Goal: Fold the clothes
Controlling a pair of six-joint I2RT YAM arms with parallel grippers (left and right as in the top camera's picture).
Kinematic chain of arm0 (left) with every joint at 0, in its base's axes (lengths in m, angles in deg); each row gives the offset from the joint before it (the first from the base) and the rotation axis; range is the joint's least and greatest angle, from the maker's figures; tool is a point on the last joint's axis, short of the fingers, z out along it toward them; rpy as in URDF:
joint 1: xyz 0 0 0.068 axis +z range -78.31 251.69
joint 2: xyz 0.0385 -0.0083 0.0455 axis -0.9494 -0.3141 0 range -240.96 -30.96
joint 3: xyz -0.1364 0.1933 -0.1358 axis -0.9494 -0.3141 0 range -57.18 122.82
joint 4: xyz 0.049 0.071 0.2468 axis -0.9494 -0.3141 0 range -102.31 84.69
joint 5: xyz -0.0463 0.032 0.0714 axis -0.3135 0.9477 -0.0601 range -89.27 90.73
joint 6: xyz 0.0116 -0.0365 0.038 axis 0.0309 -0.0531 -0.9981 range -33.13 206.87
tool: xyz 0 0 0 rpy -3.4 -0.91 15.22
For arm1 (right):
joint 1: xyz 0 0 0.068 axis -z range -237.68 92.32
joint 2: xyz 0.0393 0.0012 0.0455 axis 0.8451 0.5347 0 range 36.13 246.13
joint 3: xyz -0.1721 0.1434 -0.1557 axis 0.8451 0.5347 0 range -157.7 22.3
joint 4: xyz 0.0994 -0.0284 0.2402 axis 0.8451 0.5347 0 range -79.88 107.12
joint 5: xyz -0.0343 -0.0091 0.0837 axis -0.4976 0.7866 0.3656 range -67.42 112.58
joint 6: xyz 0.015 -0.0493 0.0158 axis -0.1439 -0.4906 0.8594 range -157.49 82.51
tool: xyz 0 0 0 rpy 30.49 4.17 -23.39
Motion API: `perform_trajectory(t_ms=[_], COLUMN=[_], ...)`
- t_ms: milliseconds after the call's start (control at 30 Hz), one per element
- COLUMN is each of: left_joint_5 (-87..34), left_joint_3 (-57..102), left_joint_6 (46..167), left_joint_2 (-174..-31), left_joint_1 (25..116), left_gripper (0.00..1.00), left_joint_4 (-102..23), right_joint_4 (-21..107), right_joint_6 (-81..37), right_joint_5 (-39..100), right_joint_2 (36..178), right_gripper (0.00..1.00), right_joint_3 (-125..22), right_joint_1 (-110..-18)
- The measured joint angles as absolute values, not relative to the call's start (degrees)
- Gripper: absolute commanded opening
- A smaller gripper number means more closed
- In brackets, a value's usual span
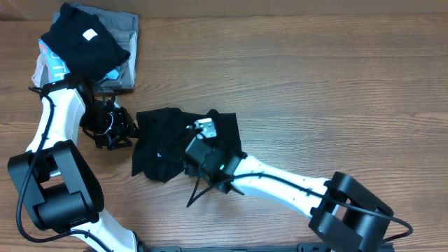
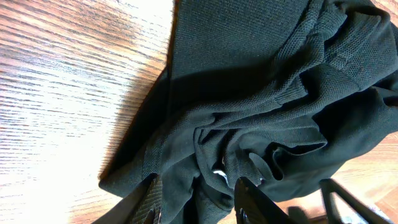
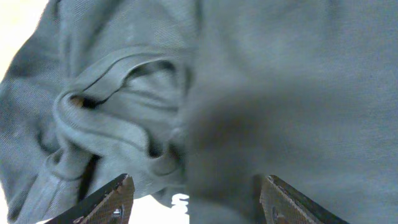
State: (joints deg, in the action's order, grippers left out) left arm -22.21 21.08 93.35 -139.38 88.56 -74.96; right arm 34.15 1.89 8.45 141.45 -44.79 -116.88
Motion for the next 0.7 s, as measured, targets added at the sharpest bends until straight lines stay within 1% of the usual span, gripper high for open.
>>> perform_trajectory(t_ms=[133,367,433,567,667,700], left_joint_5=[-22.2,-22.2,-22.2,-22.2,-22.2,-22.2], left_joint_3=[21.1,21.1,21.1,21.1,21.1,21.1], left_joint_6=[93.3,93.3,93.3,93.3,93.3,93.3], left_joint_2=[-139.4,-139.4,-139.4,-139.4,-139.4,-139.4], left_joint_1=[88.6,88.6,88.6,88.6,88.6,88.6], left_gripper=[0.41,0.41,0.41,0.41,0.41,0.41], left_joint_4=[-75.2,-75.6,-75.6,-75.6,-75.6,-75.6], right_joint_4=[33.4,32.7,32.6,32.5,32.5,32.6], right_joint_6=[1.9,1.9,1.9,2.2,2.6,2.7], right_joint_5=[6.2,4.0,3.7,3.2,2.8,2.6], right_joint_2=[142.5,145.6,146.3,146.5,146.5,146.5], right_gripper=[0.70,0.69,0.62,0.56,0.47,0.45], right_joint_3=[-44.8,-44.8,-44.8,-44.8,-44.8,-44.8], right_joint_1=[-119.1,-118.6,-118.2,-117.9,-117.8,-117.8])
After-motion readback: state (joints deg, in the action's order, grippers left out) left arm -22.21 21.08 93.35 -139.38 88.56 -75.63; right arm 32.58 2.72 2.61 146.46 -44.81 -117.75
